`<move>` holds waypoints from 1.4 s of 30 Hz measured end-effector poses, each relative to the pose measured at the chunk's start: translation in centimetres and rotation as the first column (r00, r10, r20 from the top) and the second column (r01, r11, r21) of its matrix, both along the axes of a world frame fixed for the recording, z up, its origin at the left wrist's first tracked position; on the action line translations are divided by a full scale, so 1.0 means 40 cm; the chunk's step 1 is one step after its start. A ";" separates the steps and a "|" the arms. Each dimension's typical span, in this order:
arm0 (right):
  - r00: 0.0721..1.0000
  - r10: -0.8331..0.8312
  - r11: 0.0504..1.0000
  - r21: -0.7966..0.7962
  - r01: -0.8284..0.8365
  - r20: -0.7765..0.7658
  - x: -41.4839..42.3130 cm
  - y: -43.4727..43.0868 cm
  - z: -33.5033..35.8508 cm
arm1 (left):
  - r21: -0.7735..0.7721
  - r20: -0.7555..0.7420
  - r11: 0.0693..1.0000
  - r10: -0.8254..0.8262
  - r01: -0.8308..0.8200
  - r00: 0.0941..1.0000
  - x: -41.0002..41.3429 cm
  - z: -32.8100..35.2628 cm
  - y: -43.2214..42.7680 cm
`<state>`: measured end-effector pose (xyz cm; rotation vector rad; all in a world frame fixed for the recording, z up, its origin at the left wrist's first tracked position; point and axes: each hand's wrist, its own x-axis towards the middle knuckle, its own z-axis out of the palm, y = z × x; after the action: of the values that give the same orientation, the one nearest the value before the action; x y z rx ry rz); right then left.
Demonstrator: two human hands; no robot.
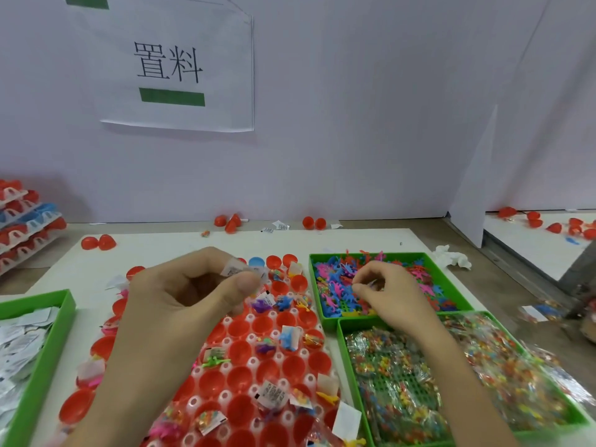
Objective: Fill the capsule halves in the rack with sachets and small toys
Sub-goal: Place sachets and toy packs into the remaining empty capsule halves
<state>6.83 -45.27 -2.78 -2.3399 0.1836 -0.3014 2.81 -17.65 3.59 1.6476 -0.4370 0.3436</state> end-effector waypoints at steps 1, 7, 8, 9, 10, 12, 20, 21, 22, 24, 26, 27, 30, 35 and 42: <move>0.999 -0.016 0.997 0.082 0.012 0.051 -0.005 -0.002 0.009 | -0.003 -0.008 1.000 -0.013 0.013 1.000 -0.003 -0.002 -0.003; 0.929 0.210 0.744 0.566 -0.355 0.306 -0.059 0.085 0.080 | -0.043 -0.065 0.993 -0.112 0.109 0.992 -0.022 0.004 -0.028; 0.910 0.243 0.703 0.586 -0.403 0.334 -0.069 0.108 0.087 | -0.026 -0.055 0.990 -0.137 0.135 0.989 -0.024 0.006 -0.029; 0.892 0.271 0.674 0.590 -0.444 0.361 -0.080 0.131 0.094 | -0.019 -0.052 0.988 -0.156 0.156 0.986 -0.026 0.008 -0.029; 0.874 0.295 0.653 0.586 -0.480 0.387 -0.089 0.156 0.098 | -0.018 -0.057 0.986 -0.168 0.167 0.984 -0.026 0.012 -0.028; 0.843 0.317 0.620 0.577 -0.531 0.435 -0.107 0.194 0.102 | -0.020 -0.069 0.983 -0.183 0.182 0.981 -0.025 0.014 -0.023; 0.832 0.321 0.538 0.635 -0.554 0.453 -0.125 0.242 0.088 | 0.021 -0.071 0.987 -0.155 0.157 0.985 -0.018 0.010 -0.020; 0.831 0.334 0.527 0.643 -0.556 0.445 -0.126 0.242 0.088 | 0.029 -0.072 0.991 -0.132 0.134 0.989 -0.018 0.010 -0.018; 0.826 0.357 0.514 0.647 -0.564 0.437 -0.127 0.243 0.088 | 0.034 -0.074 0.993 -0.107 0.110 0.992 -0.017 0.011 -0.014; 0.813 0.395 0.494 0.647 -0.581 0.428 -0.130 0.243 0.090 | 0.046 -0.067 0.997 -0.058 0.061 0.996 -0.016 0.012 -0.008; 0.805 0.396 0.492 0.638 -0.592 0.441 -0.129 0.244 0.093 | 0.064 -0.056 0.997 -0.040 0.044 0.998 -0.016 0.013 -0.005; 0.802 0.392 0.488 0.637 -0.596 0.450 -0.128 0.243 0.093 | 0.077 -0.055 0.996 -0.040 0.044 0.998 -0.016 0.013 -0.004; 0.790 0.383 0.468 0.636 -0.613 0.479 -0.124 0.240 0.096 | 0.065 -0.070 0.997 -0.034 0.038 0.997 -0.016 0.007 -0.008; 0.771 0.391 0.494 0.592 -0.637 0.503 -0.131 0.237 0.101 | 0.004 -0.067 1.000 -0.022 0.022 0.998 -0.015 0.003 -0.010; 0.781 0.320 0.571 0.549 -0.611 0.536 -0.136 0.253 0.090 | 0.009 -0.029 0.999 -0.039 0.040 0.999 -0.019 0.014 -0.012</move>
<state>1.39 -35.16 0.80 -1.4295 -0.4700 -0.3305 2.06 -18.12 4.15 1.6491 -0.4492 0.2881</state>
